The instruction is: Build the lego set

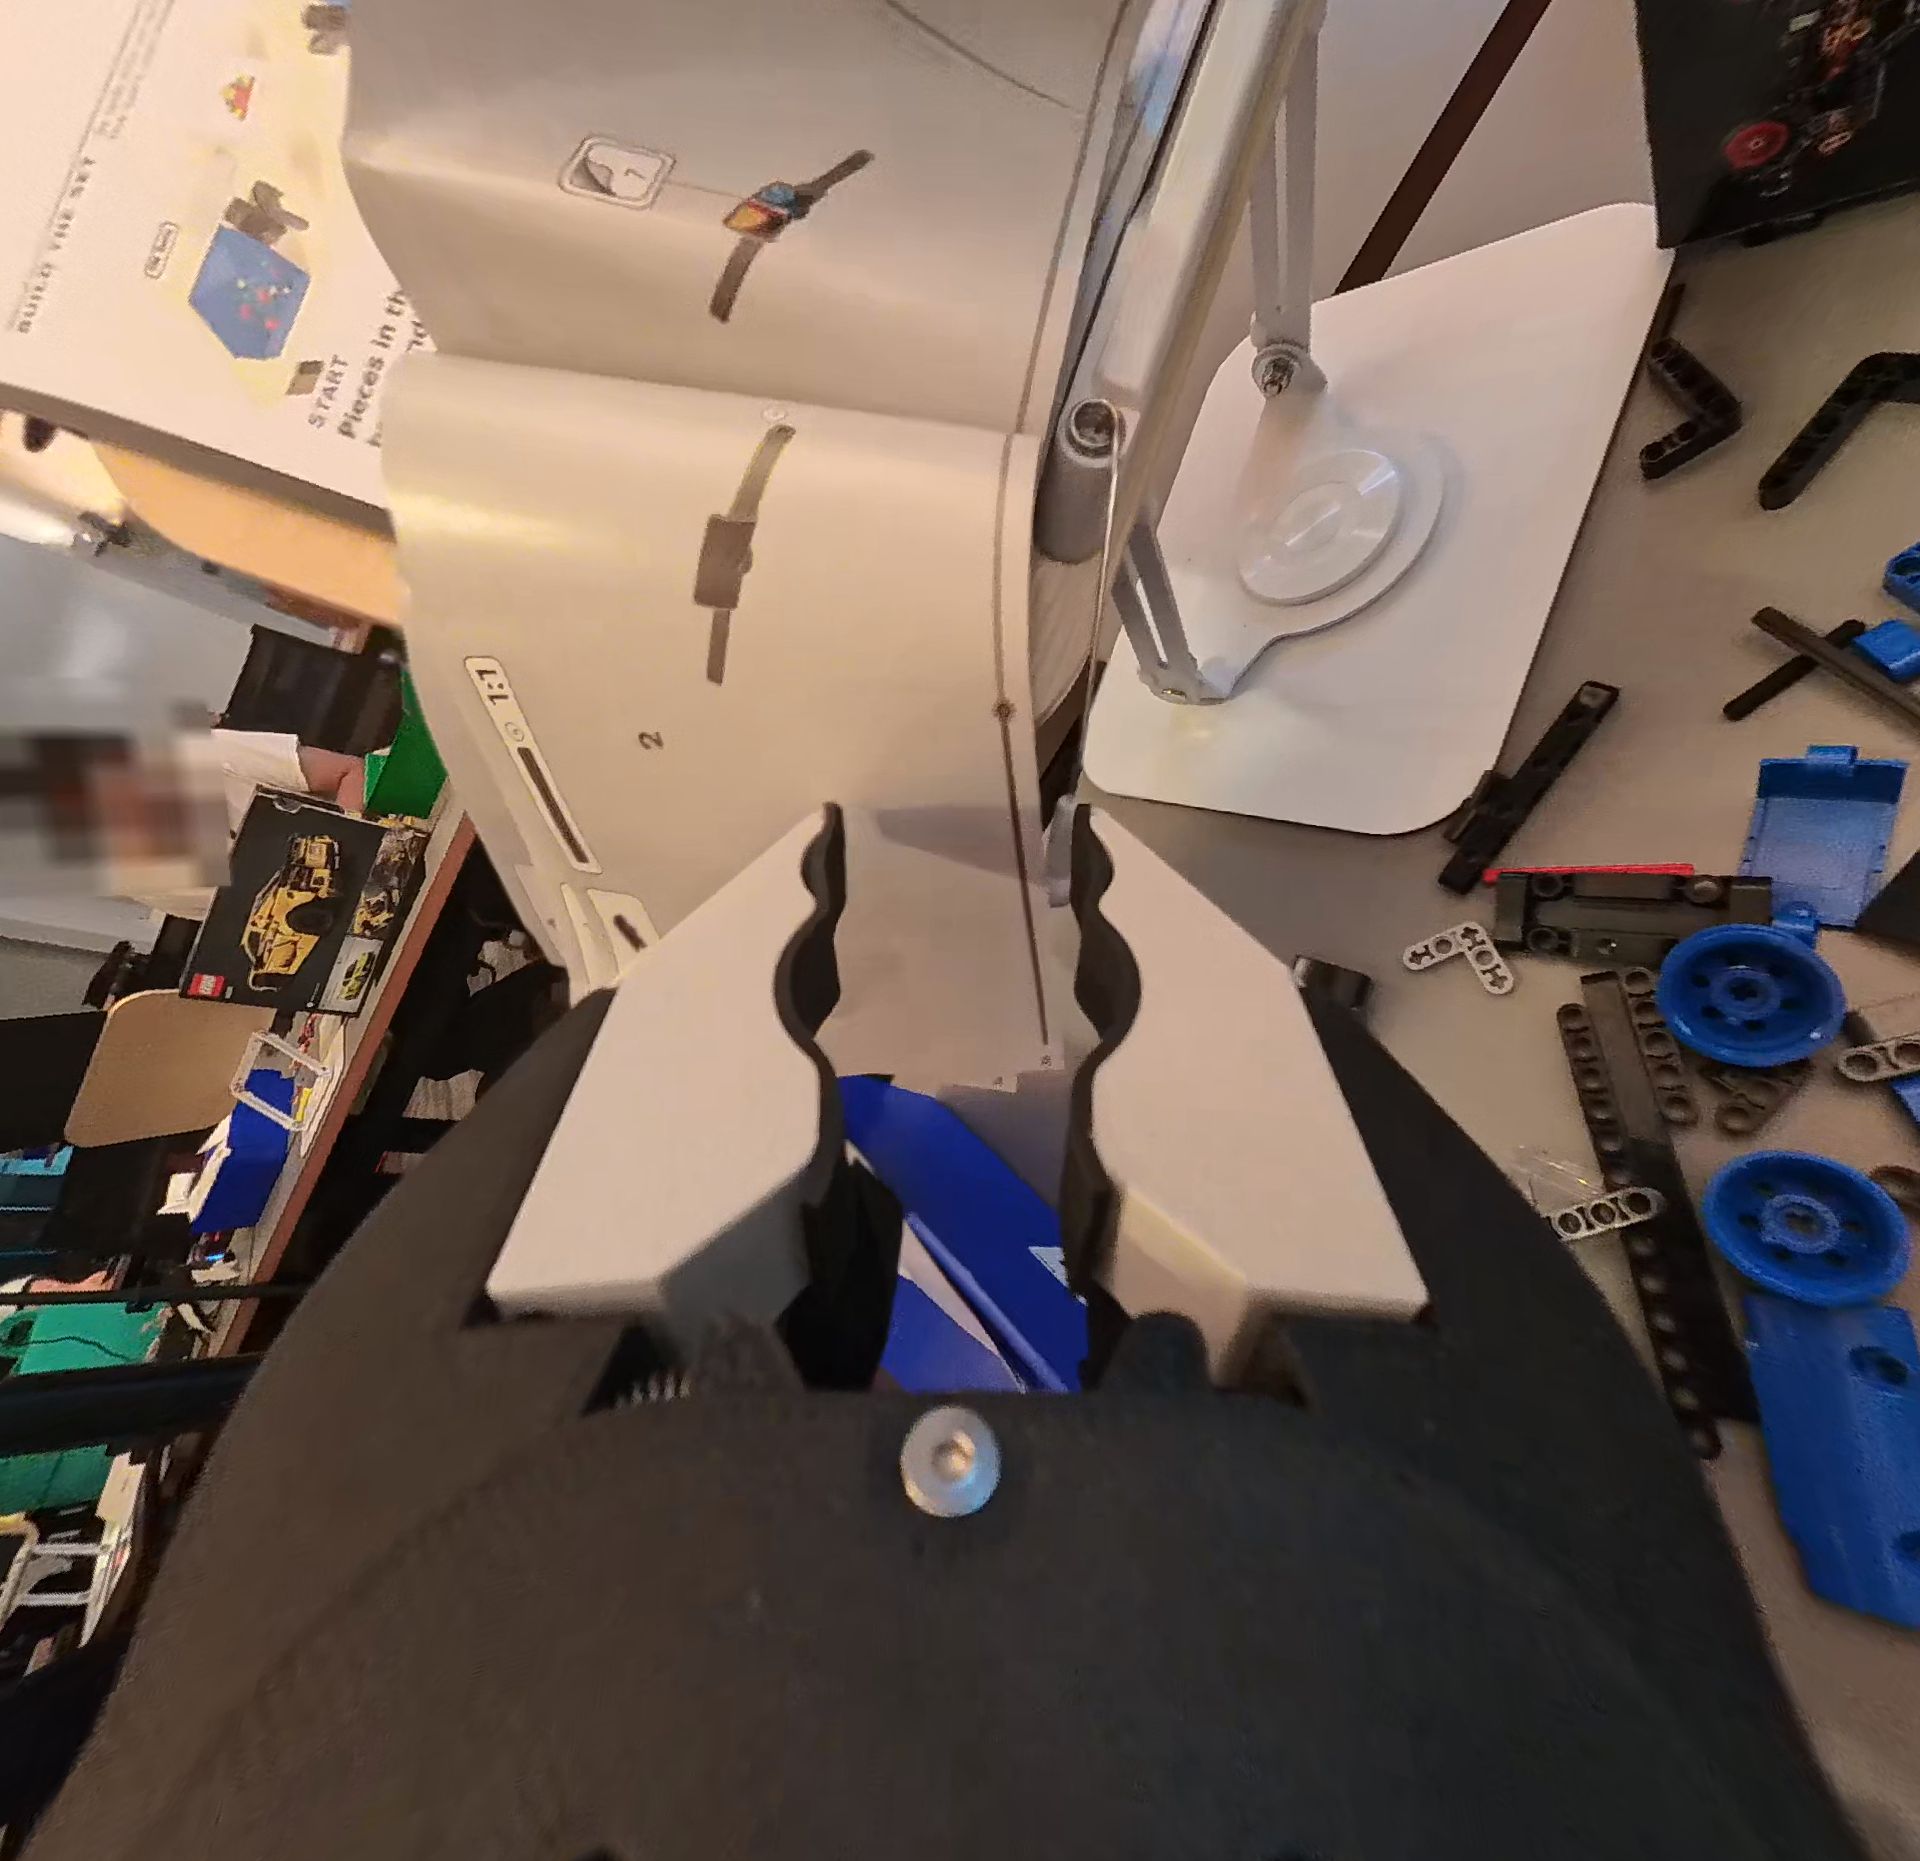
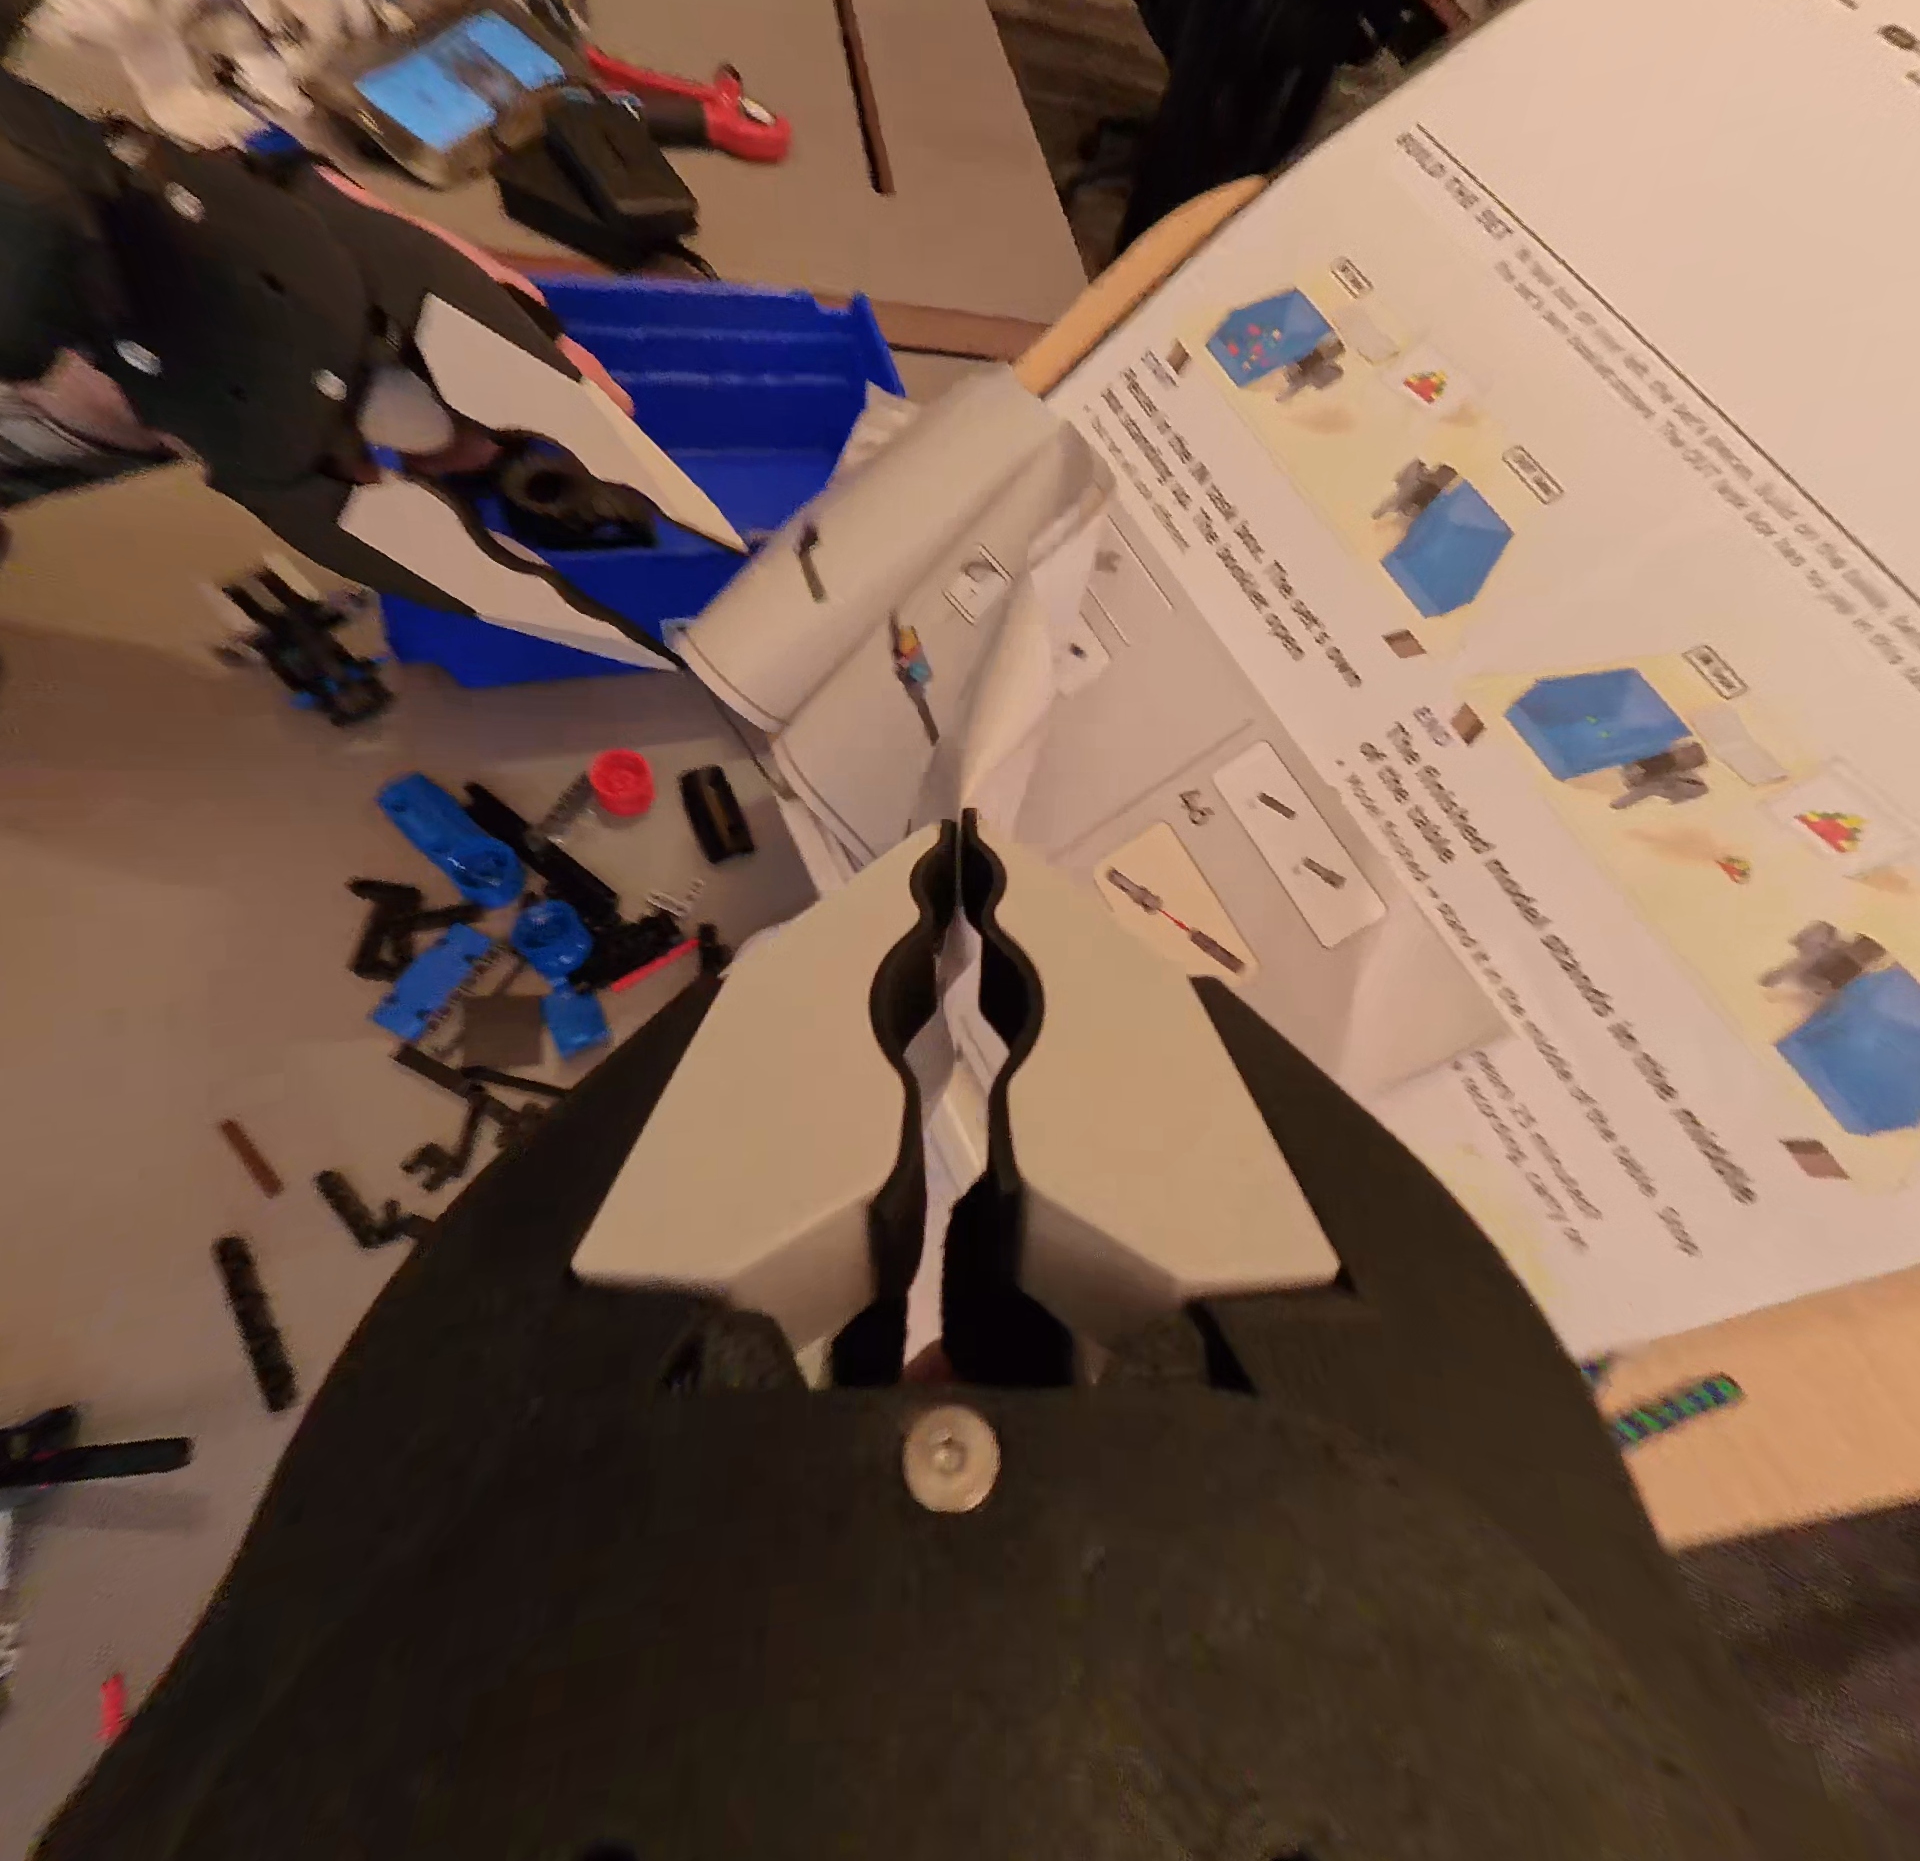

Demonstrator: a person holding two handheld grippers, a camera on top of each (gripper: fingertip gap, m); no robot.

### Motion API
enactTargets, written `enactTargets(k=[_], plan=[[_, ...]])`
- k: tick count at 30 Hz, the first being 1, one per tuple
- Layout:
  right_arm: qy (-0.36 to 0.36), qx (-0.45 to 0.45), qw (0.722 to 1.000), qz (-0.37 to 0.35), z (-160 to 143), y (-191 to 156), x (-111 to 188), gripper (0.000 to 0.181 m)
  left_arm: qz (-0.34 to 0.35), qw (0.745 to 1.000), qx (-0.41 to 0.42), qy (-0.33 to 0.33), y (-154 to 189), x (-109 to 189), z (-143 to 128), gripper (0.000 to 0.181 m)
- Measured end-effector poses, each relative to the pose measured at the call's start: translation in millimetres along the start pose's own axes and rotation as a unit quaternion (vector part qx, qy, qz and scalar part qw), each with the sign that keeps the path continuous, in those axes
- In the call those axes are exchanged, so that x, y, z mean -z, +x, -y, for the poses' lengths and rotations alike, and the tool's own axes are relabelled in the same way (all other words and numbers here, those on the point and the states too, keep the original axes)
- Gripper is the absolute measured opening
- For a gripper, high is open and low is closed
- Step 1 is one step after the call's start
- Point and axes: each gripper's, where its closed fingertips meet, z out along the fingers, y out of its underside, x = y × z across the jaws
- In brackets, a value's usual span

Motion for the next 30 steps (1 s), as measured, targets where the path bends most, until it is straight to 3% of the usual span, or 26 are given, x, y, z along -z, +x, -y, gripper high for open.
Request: enactTargets(k=[7,11,15,18,24,26,30], plan=[[0.058,-0.019,0.995,0.081,50,-44,-26,0.0,-0.046,0.991,0.081,0.095,-5,26,25,0.054],[0.092,-0.025,0.99,0.105,84,-67,-58,0.001,-0.135,0.96,0.163,0.185,-3,58,48,0.066],[0.071,-0.009,0.993,0.096,90,-77,-100,0.001,-0.18,0.941,0.199,0.208,-2,73,40,0.079],[0.076,-0.018,0.992,0.095,95,-79,-115,0.002,-0.181,0.937,0.216,0.206,-3,73,32,0.082],[0.074,-0.024,0.993,0.087,94,-78,-122,0.005,-0.118,0.954,0.216,0.171,-20,47,18,0.043],[0.077,-0.03,0.993,0.086,94,-76,-119,0.006,-0.12,0.954,0.212,0.177,-20,44,21,0.007],[0.072,-0.027,0.994,0.072,87,-67,-107,0.012,-0.123,0.938,0.26,0.194,-32,43,20,0.0]])
